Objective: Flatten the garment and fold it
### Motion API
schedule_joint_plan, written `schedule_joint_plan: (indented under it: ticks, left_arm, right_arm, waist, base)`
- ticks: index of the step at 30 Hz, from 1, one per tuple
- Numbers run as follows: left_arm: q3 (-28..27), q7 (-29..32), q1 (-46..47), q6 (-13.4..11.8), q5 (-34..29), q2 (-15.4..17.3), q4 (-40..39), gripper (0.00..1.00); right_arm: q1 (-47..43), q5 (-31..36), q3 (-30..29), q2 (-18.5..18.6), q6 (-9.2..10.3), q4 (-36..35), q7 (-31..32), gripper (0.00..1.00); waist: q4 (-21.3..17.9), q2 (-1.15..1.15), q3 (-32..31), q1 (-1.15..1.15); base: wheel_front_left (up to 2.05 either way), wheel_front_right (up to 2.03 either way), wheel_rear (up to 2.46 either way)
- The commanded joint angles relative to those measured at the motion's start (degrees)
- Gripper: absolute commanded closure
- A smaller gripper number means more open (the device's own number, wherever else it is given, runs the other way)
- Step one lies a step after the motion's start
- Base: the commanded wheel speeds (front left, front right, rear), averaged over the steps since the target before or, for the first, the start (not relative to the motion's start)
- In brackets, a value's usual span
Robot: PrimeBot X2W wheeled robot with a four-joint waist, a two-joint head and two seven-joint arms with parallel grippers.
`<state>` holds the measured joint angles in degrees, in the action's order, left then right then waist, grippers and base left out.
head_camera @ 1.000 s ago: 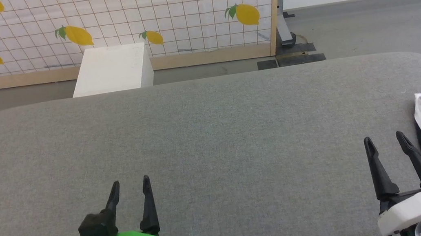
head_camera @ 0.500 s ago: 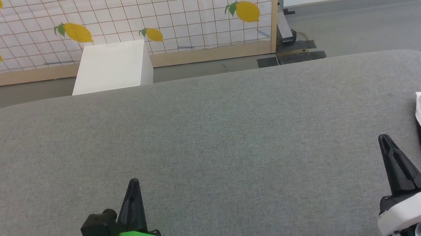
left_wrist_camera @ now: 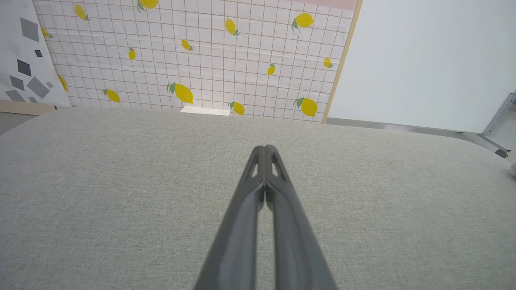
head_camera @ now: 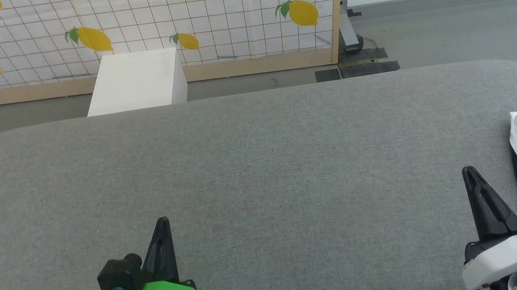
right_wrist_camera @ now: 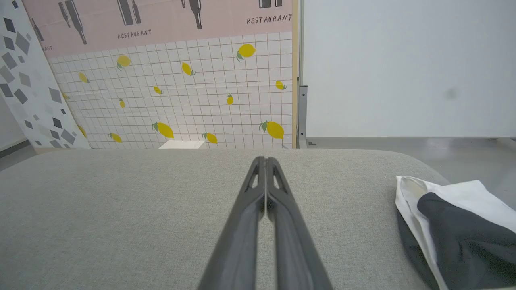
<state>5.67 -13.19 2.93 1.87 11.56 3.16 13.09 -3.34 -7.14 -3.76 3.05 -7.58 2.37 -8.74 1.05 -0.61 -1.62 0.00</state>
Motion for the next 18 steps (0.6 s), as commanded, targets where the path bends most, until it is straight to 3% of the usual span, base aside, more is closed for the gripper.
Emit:
schedule_joint_plan:
  ticks: [1,18]
  left_arm:
    - [-0.31,0.24,-0.35,-0.22,-0.85,-0.03,-0.49,1.0]
    - [-1.13,2.22,-0.74,-0.48,-2.49,-0.07,-2.42,1.0]
  right_arm:
    - [0.38,0.41,0.21,-0.02,0.01,-0.25,0.37,1.0]
    - [0.84,1.44,0.75,-0.04,0.02,-0.58,1.65,1.0]
  waist:
    - [-0.01,0.07,0.02,0.0]
    - [-0.17,0.15,0.26,0.0]
  base:
    - [0.0,0.0,0.0]
    - [0.0,0.0,0.0]
